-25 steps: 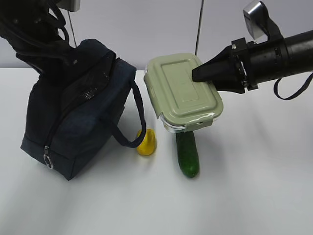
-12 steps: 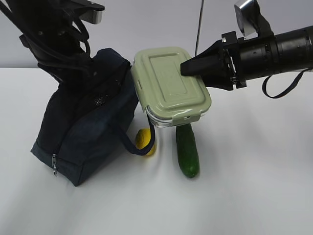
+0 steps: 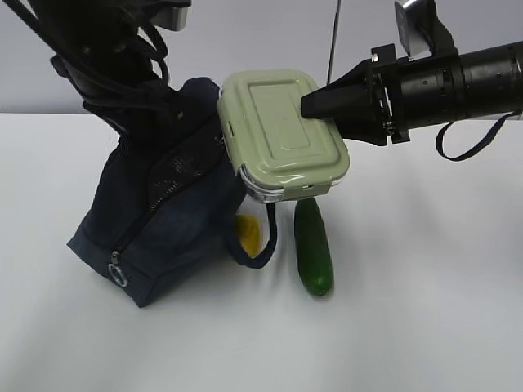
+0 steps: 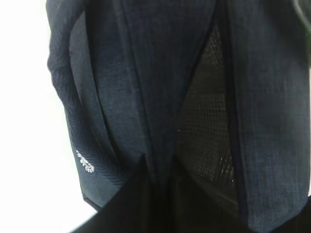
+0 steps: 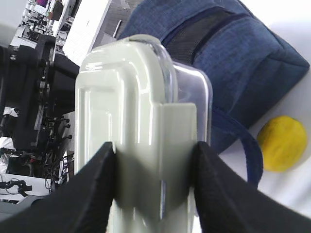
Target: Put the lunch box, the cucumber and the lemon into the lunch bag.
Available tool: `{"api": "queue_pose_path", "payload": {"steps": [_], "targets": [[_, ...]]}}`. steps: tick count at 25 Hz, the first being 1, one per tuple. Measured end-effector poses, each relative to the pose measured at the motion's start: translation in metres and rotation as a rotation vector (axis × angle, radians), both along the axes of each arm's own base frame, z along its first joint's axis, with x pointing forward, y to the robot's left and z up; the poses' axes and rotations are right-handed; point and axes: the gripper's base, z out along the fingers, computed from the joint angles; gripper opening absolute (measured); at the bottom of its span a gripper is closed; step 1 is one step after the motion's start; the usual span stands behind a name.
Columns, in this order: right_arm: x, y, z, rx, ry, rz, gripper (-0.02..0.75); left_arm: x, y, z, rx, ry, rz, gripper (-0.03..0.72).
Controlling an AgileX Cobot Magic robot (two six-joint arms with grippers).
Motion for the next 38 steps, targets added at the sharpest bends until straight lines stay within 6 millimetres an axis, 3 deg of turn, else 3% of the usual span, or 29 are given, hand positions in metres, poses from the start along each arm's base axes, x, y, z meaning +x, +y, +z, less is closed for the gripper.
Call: {"api": "queue_pose_path", "payload": {"steps": [11, 32, 38], "targets": [[0.0, 0.0, 0.0, -0.002, -0.018, 0.004, 0.355, 0.003, -0.009, 0.028, -0.107, -0.045, 0.005, 0.008], [0.001, 0.0, -0.01, -0.042, -0.01, 0.029, 0.355, -0.001, -0.014, 0.029, -0.162, -0.001, 0.0, 0.008], [0.005, 0.001, -0.025, -0.041, 0.031, 0.033, 0.355, -0.001, -0.015, 0.029, -0.167, 0.002, -0.001, 0.008]]}}
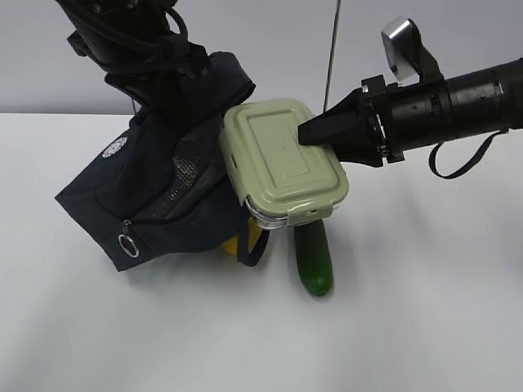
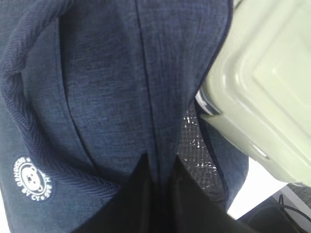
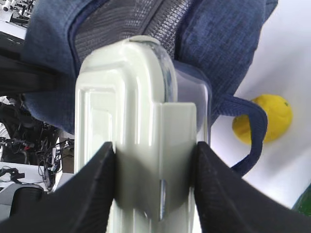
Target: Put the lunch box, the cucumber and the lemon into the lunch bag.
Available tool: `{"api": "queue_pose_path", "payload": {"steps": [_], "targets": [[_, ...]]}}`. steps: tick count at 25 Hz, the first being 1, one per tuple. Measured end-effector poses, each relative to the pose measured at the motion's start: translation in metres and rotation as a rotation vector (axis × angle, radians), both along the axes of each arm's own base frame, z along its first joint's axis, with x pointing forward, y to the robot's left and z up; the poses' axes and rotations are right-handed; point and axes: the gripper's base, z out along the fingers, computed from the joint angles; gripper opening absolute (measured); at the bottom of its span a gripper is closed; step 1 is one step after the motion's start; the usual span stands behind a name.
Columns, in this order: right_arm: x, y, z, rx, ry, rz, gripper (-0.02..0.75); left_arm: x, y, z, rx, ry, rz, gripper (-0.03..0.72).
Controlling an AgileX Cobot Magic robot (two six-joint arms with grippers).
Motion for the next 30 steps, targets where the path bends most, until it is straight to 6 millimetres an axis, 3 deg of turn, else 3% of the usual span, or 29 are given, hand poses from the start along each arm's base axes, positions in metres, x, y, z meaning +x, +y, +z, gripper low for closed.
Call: {"api": "queue_pose_path", "payload": {"steps": [8, 13, 23, 30], "targets": [[0.014, 0.018, -0.006, 0.003, -0.011, 0.041, 0.354, -0.001, 0.0, -0.001, 0.009, 0.013, -0.014, 0.008], [0.02, 0.035, -0.001, 0.011, -0.033, 0.076, 0.354, -0.003, 0.001, -0.001, 0.015, 0.029, -0.025, 0.008], [0.028, 0.072, -0.012, 0.04, -0.021, 0.113, 0.354, -0.005, 0.0, -0.001, 0.008, 0.044, -0.043, 0.008], [0.031, 0.081, -0.008, 0.037, -0.058, 0.086, 0.354, -0.006, -0.001, 0.0, -0.008, 0.052, -0.043, 0.008]]}}
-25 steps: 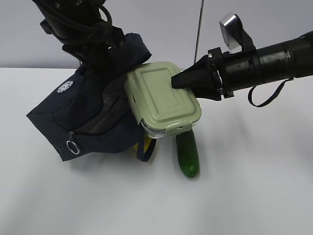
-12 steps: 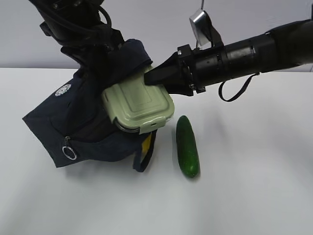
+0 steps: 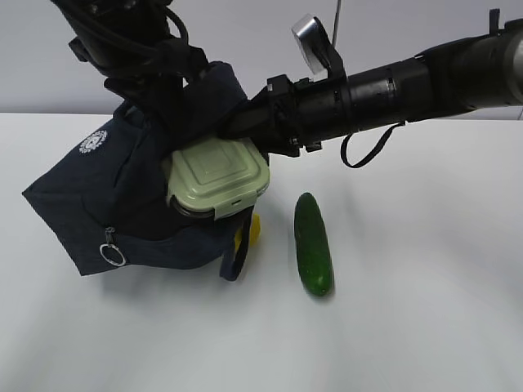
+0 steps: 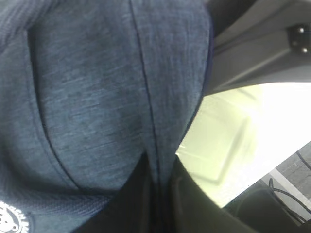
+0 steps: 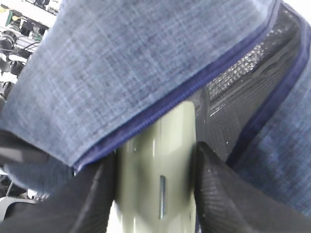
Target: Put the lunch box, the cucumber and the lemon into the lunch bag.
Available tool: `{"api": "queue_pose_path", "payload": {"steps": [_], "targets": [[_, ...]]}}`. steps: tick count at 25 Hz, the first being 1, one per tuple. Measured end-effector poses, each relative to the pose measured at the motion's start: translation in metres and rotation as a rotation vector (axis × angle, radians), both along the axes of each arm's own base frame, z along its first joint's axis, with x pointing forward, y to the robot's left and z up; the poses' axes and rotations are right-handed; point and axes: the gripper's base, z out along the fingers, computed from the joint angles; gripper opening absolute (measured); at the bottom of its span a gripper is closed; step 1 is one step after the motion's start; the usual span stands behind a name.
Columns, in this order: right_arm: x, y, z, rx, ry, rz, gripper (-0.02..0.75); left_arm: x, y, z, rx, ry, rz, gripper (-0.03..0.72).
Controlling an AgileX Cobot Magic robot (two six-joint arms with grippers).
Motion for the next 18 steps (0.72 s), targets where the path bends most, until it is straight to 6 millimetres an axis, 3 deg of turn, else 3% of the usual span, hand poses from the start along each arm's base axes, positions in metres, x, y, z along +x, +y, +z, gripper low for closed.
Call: {"api": "queue_pose_path", "payload": {"steps": [18], "targets": [[0.007, 0.011, 0.0, 0.019, -0.066, -0.099, 0.353, 0.001, -0.011, -0.005, -0.088, 0.052, 0.002, 0.008]]}}
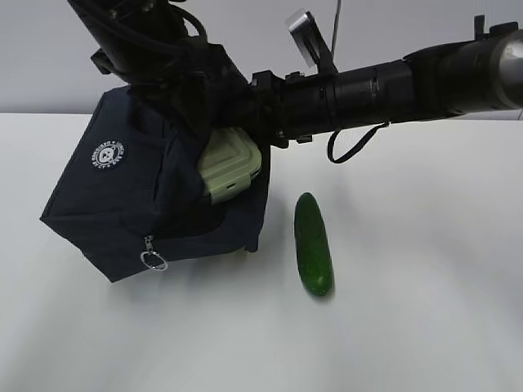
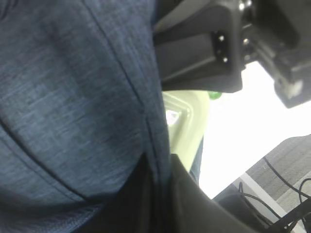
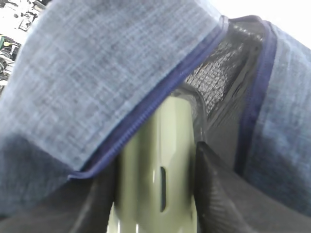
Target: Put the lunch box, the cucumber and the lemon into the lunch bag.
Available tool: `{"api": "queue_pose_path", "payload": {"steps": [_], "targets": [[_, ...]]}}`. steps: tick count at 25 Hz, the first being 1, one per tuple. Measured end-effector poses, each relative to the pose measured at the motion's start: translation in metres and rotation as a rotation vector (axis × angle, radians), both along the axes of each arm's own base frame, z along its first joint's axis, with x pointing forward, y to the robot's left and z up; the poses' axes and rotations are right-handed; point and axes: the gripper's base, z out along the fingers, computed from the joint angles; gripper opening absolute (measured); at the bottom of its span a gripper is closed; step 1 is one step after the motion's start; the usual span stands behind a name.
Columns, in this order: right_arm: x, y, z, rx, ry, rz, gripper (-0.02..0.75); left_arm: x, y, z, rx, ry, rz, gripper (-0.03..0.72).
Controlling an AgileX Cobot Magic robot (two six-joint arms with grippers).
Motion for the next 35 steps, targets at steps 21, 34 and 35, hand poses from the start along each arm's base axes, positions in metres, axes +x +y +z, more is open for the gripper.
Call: {"api": "queue_pose_path", "payload": {"steps": [21, 34, 35], "targets": [[0.004, 0.005, -0.047, -0.092, 0.057, 0.038, 0.352, 0.01, -0.009, -0.017, -0.025, 0.015, -0.021, 0.008], [0.007, 0.006, -0.068, -0.095, 0.103, 0.045, 0.352, 0.019, 0.006, -0.023, -0.017, 0.018, 0.003, 0.007], [0.007, 0.006, -0.068, -0.095, 0.103, 0.045, 0.352, 0.018, 0.006, -0.027, -0.016, 0.029, 0.002, 0.007]]}}
